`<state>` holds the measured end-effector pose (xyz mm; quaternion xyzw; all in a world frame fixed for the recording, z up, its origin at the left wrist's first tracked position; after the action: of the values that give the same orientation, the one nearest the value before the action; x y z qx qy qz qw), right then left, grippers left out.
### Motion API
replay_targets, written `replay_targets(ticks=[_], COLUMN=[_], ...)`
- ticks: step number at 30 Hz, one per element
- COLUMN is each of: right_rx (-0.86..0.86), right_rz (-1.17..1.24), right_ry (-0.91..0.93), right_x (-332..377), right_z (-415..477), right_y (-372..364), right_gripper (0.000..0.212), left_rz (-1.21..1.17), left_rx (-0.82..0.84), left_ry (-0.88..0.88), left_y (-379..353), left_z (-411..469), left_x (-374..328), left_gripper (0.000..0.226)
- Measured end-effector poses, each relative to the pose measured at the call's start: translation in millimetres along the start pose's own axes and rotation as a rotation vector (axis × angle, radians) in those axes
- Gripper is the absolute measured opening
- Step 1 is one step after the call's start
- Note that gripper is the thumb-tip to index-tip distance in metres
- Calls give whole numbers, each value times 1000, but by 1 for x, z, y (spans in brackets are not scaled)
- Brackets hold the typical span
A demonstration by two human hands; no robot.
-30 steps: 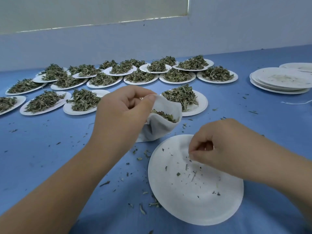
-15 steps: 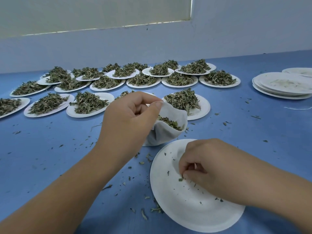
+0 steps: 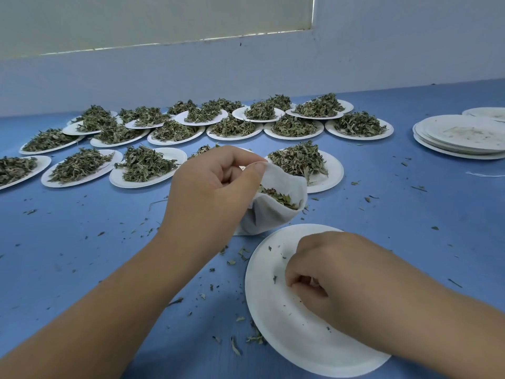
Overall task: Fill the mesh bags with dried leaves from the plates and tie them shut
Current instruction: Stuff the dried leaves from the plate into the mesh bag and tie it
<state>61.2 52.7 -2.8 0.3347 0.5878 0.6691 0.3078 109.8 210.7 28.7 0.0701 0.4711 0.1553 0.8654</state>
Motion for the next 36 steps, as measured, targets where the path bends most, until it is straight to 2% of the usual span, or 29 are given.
replay_targets(ticks=[7, 10, 12, 15, 18, 20, 22, 25, 27, 29, 31, 33, 36], right_rx=[61, 29, -20, -76, -365, -545, -614, -612, -600, -598, -566, -388, -67], right_rz=[-143, -150, -89, 197, 405, 392, 314, 183, 203, 302, 515, 689, 831], right_ry=[73, 131, 162, 193, 181, 140, 113, 146, 151, 72, -100, -217, -179], right_x=[8, 8, 3, -8, -24, -29, -28, -22, -22, -24, -31, -37, -29], right_z=[7, 7, 3, -2, -9, -9, -4, 5, 9, 12, 16, 25, 39], right_y=[-1, -3, 1, 23, 48, 55, 51, 37, 31, 33, 38, 38, 33], right_gripper=[14, 12, 13, 8, 11, 13, 9, 4, 3, 9, 20, 32, 38], left_rz=[-12, 6, 15, 12, 8, 18, 26, 32, 8, -19, -57, -100, -135], left_rx=[8, 8, 4, -2, 25, 53, 68, 79, 80, 73, 53, 11, -13], left_ry=[5, -7, -8, -13, -32, -46, -56, -69, -51, -28, -5, 14, 35], left_y=[-2, -2, -2, -2, -6, -10, -14, -19, -19, -16, -11, -6, -2], left_z=[-1, -1, -1, -3, -6, -9, -12, -12, -12, -12, -11, -9, -6], left_x=[-1, -1, -1, -2, -4, -7, -9, -11, -11, -12, -12, -11, -9], left_gripper=[9, 12, 15, 16, 16, 15, 15, 18, 20, 20, 17, 15, 16])
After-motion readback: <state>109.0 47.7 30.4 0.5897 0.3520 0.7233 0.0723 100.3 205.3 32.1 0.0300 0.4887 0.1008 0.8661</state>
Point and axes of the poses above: each hand's wrist, its own z-axis towards the middle knuckle, its own y-axis out of the back of the hand, x = y × z, the point moved 3 cm from there along z, towards the middle knuckle, and after that the axes turned 5 degrees about -z, right-handed, at the moved point
